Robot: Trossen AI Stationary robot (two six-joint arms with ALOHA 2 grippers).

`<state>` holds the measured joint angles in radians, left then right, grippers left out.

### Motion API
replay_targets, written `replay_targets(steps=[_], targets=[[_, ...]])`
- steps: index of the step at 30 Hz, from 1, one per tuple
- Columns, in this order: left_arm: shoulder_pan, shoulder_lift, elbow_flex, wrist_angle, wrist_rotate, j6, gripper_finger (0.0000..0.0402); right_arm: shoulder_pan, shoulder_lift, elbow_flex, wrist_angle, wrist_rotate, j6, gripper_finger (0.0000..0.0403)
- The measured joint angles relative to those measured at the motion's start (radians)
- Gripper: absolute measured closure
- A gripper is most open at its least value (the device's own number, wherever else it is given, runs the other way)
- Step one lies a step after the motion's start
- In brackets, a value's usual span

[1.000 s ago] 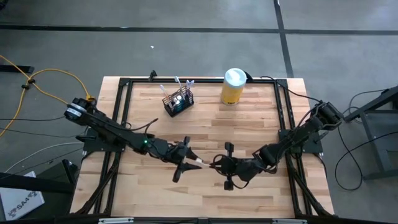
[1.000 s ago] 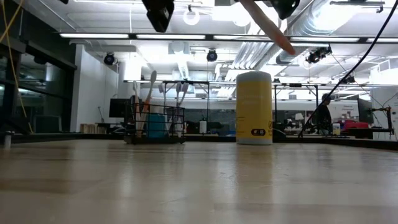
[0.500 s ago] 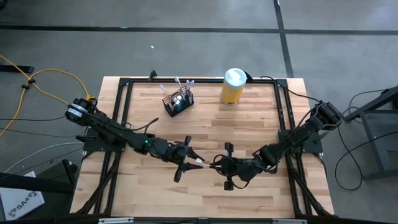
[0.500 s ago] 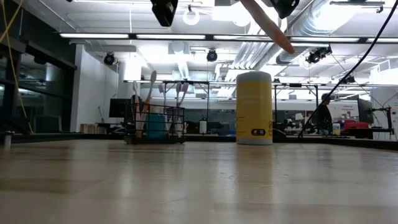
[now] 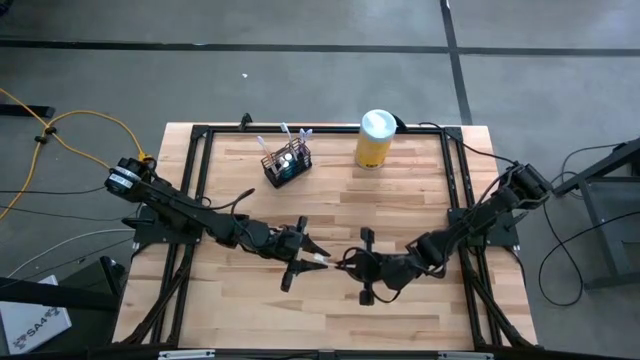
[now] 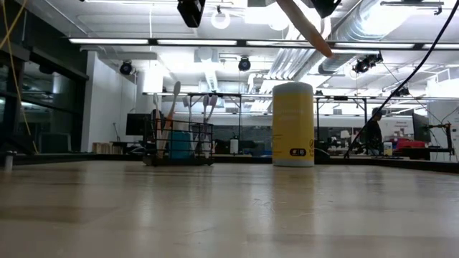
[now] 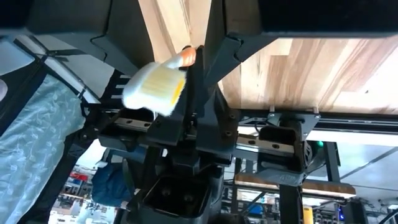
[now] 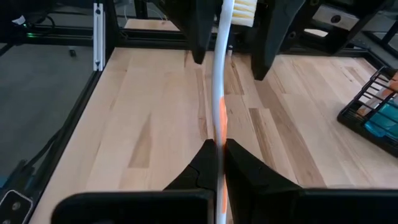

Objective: Pick & Place toothbrushing station
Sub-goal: Put the orange toothbrush into the left section of the wire organizer

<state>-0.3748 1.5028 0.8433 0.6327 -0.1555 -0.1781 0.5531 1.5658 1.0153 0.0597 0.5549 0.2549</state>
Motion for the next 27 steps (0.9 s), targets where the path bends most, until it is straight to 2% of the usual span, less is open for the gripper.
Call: replay_targets(steps=[15, 27], targets=[[0.000, 0.000, 0.000, 0.004, -0.010, 0.000, 0.0271, -0.011, 0.000, 0.000, 0.028, -0.002, -0.039, 0.0399], [-0.003, 0.000, -0.001, 0.015, -0.093, -0.036, 0.0271, -0.011, 0.000, 0.000, 0.027, 0.084, -0.043, 0.0399]])
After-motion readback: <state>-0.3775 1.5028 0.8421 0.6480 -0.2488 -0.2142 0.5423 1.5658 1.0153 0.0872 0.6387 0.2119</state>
